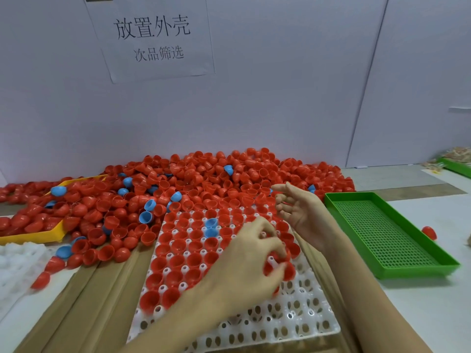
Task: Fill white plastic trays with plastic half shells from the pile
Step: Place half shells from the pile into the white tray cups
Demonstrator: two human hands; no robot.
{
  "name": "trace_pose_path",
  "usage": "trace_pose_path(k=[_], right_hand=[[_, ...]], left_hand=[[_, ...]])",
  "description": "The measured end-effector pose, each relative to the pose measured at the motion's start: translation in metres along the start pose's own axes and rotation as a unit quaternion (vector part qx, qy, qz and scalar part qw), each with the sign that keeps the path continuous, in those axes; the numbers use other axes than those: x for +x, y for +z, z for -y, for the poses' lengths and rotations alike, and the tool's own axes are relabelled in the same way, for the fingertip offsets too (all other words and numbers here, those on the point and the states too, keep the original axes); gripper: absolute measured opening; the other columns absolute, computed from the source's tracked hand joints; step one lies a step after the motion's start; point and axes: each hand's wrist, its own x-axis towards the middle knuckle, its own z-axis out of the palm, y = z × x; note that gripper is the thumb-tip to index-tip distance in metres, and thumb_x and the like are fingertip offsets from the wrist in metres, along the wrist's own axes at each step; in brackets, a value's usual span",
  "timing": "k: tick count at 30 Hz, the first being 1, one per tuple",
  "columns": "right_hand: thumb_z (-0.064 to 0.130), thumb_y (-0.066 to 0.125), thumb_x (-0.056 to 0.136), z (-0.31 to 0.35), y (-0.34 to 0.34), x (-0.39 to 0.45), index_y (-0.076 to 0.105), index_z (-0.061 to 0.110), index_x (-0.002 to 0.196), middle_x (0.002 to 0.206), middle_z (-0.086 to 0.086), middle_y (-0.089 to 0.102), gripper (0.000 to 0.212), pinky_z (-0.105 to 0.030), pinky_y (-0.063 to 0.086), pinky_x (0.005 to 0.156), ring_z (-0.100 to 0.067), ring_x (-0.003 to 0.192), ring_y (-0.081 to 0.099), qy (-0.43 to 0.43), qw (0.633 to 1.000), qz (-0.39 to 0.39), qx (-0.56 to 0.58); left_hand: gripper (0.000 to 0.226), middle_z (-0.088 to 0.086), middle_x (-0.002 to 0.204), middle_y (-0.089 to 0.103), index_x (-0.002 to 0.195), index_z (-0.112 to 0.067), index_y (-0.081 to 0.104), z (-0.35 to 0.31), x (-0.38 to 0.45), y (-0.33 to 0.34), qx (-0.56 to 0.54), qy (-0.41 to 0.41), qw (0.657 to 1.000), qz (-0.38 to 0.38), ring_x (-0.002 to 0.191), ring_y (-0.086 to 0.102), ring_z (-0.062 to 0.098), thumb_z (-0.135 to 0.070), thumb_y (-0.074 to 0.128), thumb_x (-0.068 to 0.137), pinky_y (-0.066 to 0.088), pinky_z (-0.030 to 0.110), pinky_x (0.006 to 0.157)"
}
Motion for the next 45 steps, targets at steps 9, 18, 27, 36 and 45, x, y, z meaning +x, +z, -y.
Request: trace_pose_path(k=[9,18,27,36,45], right_hand=[[0.029,0.058,0.102,0.001,-0.005,-0.001,0.074,0.007,0.112,0.083,-0.003,0.066,0.029,-0.021,0.058,0.068,-0.012,0.072,0.064,0.018,0.998,-0.032,0.044],[0.029,0.061,0.097,0.003,-0.01,0.0,0.075,0.006,0.108,0.082,-0.004,0.066,0.029,-0.021,0.057,0.067,-0.014,0.073,0.063,0.013,0.995,-0.043,0.085],[0.028,0.062,0.098,0.001,-0.01,0.001,0.073,0.004,0.109,0.082,-0.005,0.065,0.029,-0.022,0.057,0.063,-0.015,0.07,0.062,0.014,0.993,-0.057,0.105],[0.029,0.062,0.097,-0.001,-0.01,0.001,0.075,0.005,0.107,0.081,-0.005,0.066,0.028,-0.021,0.057,0.064,-0.014,0.071,0.064,0.019,0.994,-0.053,0.097],[0.028,0.061,0.1,-0.003,-0.011,0.001,0.075,0.006,0.108,0.083,-0.005,0.065,0.028,-0.022,0.058,0.065,-0.014,0.072,0.064,0.027,0.994,-0.05,0.092]], left_hand=[[0.01,-0.004,0.091,0.059,0.083,-0.021,0.068,-0.02,0.01,0.021,0.323,0.137,0.93,0.113,0.085,0.046,0.016,-0.025,0.06,0.089,0.043,0.03,0.082],[0.03,0.0,0.09,0.066,0.089,-0.014,0.07,0.025,0.064,-0.016,0.171,-0.006,0.982,0.086,0.085,0.062,0.017,-0.033,0.051,0.102,0.055,0.038,0.082],[0.033,0.002,0.138,0.062,0.131,-0.024,0.068,0.18,0.116,-0.041,0.148,-0.175,0.971,0.069,0.129,0.054,0.021,-0.016,0.058,0.1,0.044,0.036,0.109],[0.02,-0.008,0.098,0.069,0.095,-0.022,0.071,0.189,0.115,-0.041,0.14,-0.185,0.973,0.019,0.099,0.066,0.015,-0.005,0.073,0.085,0.057,0.035,0.087],[0.021,-0.006,0.098,0.075,0.105,-0.016,0.074,0.165,0.096,-0.056,0.009,-0.147,0.979,-0.139,0.096,0.07,0.007,-0.003,0.076,0.088,0.058,0.034,0.095]])
